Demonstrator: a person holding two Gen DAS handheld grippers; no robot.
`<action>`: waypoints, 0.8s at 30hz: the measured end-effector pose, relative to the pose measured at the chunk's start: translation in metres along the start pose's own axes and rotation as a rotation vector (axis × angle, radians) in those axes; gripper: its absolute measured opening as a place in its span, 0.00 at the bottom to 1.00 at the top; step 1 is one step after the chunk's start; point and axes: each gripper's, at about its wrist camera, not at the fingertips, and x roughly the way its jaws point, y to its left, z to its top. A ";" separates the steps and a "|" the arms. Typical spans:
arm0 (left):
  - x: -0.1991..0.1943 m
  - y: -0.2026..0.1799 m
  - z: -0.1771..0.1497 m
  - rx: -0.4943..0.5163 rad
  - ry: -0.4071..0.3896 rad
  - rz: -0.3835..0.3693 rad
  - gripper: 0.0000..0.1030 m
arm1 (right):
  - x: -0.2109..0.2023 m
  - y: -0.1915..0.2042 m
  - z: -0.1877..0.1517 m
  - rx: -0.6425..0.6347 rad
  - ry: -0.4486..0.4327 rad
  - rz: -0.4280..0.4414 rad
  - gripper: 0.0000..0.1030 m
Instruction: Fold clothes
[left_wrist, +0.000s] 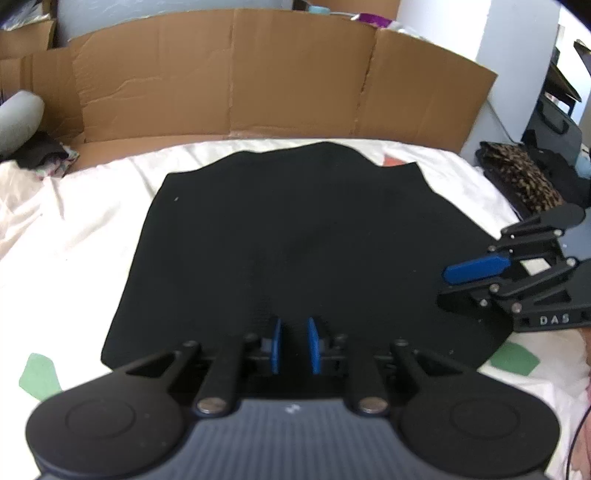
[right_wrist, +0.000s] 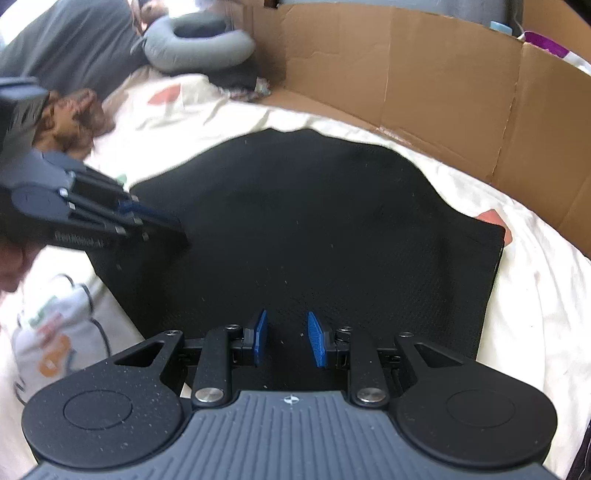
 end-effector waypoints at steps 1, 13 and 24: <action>-0.002 0.003 -0.001 -0.004 0.003 0.009 0.19 | 0.002 0.000 -0.002 -0.007 0.005 -0.004 0.30; -0.041 0.027 -0.009 -0.009 0.059 0.098 0.16 | -0.038 -0.011 -0.018 0.067 -0.013 -0.073 0.30; -0.074 0.001 -0.012 -0.053 -0.022 0.064 0.33 | -0.070 0.015 -0.032 0.065 -0.038 -0.094 0.30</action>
